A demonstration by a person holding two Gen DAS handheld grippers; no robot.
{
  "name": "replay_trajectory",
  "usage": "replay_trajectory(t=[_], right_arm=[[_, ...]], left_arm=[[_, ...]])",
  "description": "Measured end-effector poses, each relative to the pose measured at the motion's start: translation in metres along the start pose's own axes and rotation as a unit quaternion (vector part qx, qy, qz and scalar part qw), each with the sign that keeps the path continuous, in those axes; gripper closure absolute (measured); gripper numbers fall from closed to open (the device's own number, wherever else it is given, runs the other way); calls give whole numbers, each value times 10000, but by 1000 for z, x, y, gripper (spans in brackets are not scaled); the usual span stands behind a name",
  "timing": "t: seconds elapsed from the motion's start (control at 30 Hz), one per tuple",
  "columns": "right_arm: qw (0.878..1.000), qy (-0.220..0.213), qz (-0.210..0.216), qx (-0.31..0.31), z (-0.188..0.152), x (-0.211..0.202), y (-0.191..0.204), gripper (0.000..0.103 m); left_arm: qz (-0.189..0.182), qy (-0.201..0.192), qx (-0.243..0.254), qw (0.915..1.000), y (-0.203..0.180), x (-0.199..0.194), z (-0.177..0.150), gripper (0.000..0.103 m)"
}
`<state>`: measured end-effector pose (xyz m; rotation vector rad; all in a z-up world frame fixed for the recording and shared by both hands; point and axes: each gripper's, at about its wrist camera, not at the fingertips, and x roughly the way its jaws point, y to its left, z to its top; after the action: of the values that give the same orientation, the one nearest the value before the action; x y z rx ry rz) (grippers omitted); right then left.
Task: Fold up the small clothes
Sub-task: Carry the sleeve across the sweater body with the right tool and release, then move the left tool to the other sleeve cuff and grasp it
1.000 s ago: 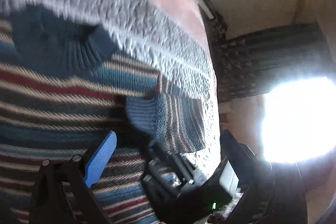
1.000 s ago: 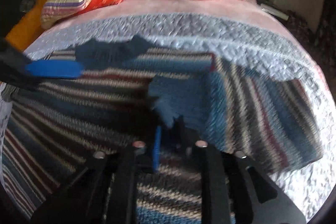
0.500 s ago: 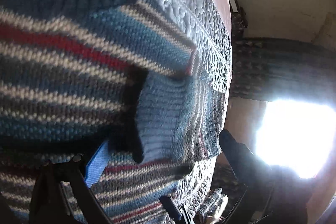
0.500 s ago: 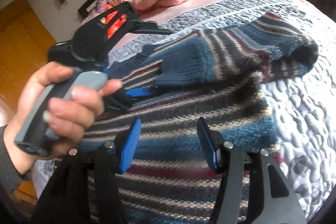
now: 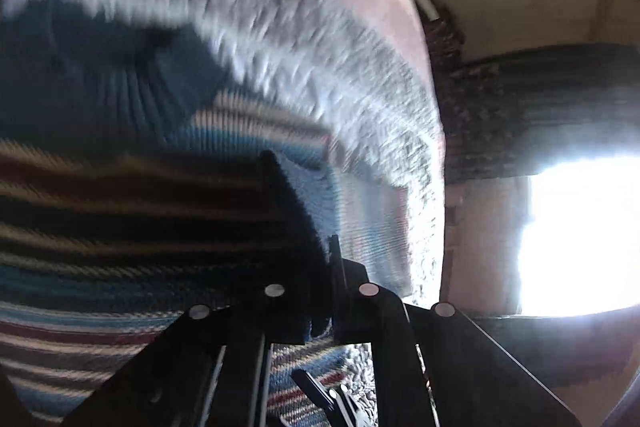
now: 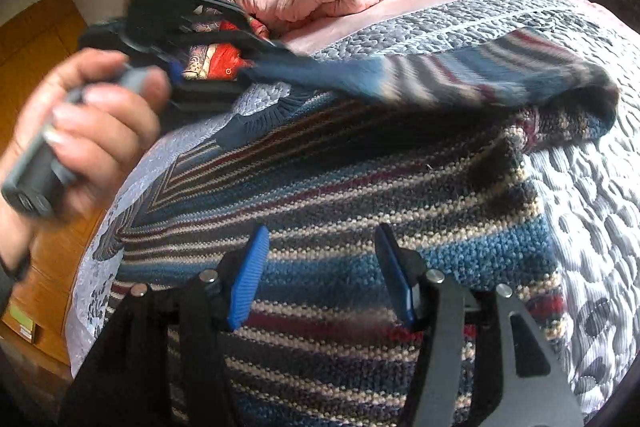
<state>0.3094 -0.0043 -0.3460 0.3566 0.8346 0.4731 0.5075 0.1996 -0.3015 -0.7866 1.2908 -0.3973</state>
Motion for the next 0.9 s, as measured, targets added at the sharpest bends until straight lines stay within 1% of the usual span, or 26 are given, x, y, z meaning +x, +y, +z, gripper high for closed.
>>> replay_trajectory(t=[0.1,0.17,0.27,0.4,0.53,0.63,0.8,0.9], right_arm=[[10000,-25,46,-64,0,1,3,47],[9999,-6,62,-81,-1,3,2,47],[9999,-5,76,-141,-2,4,6,47],[9998,20,102,-187,-3,6,9,47],[9997,19,119,-235,-4,7,12,47],[9996,23,120,-251,-5,7,13,47],[9996,36,126,-249,-5,8,13,47],[9996,48,125,-251,-5,10,13,47]], left_arm=[[0,-200,245,9995,-5,-47,10,97],[64,-282,335,9990,-5,-67,17,97],[182,-391,458,9980,3,-105,22,97],[368,-499,505,9968,20,-141,23,97],[478,-561,471,9962,37,-161,22,97],[535,-592,419,9959,50,-169,22,97],[678,-594,252,9956,88,-179,17,97],[839,-600,53,9947,120,-180,17,97]])
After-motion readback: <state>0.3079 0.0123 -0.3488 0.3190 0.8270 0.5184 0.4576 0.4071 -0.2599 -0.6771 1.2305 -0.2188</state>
